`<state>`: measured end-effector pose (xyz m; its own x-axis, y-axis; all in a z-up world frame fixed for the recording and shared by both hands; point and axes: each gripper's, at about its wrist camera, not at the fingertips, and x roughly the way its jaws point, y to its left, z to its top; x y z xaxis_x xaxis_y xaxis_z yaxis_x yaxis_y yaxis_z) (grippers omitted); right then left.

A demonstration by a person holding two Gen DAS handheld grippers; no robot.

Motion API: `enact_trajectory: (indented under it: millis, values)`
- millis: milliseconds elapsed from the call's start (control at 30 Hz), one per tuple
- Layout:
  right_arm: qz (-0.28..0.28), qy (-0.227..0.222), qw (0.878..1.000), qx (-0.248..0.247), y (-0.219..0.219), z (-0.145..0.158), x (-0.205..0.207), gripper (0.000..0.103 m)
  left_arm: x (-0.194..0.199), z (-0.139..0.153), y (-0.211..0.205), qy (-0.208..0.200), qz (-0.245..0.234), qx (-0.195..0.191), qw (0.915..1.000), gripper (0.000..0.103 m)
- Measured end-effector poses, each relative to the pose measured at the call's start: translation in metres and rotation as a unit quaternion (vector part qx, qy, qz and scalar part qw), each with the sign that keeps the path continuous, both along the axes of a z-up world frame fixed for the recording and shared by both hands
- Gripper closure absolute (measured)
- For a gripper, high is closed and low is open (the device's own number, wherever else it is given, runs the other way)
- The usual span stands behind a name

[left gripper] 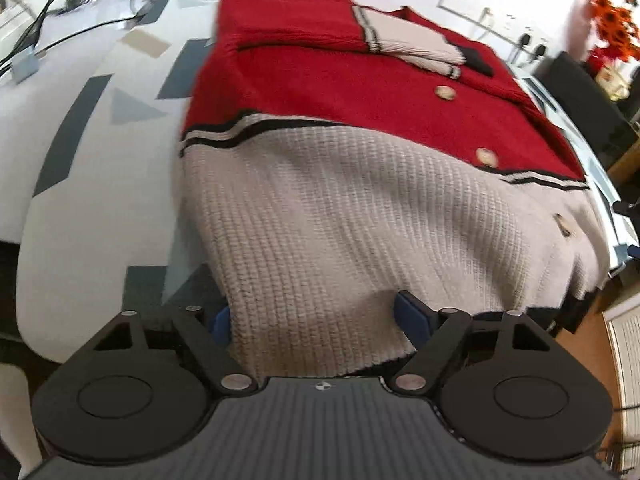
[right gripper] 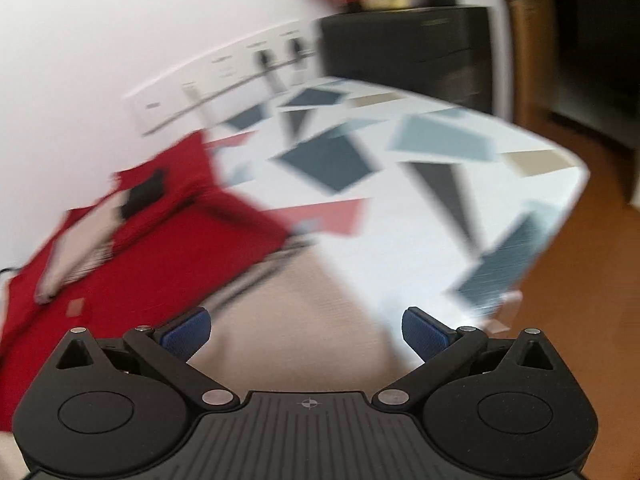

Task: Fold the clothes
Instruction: 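Smooth the cream hem band flat with both grippers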

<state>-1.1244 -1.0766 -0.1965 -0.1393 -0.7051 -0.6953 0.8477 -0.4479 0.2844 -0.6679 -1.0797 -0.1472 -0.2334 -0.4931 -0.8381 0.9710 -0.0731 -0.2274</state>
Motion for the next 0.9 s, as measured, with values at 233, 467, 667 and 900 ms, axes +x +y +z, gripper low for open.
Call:
enact_trajectory:
  millis: [233,467,667,900]
  values:
    - [0.009,0.062,0.997,0.033,-0.001,-0.024,-0.019,0.003,-0.003,-0.012,-0.017,-0.022,0.036,-0.007,0.9991,0.0]
    - [0.082,0.046,0.995,0.044,-0.001,-0.034,0.008,0.022,-0.005,-0.001,-0.013,-0.019,0.031,0.0,0.9993,0.025]
    - [0.145,0.027,0.989,0.033,0.003,-0.016,0.03,0.05,0.002,0.011,-0.008,0.011,0.01,0.016,0.9998,0.062]
    - [0.121,0.007,0.992,0.038,0.007,-0.027,0.023,0.035,-0.007,-0.003,-0.013,-0.017,0.016,0.004,0.9997,0.016]
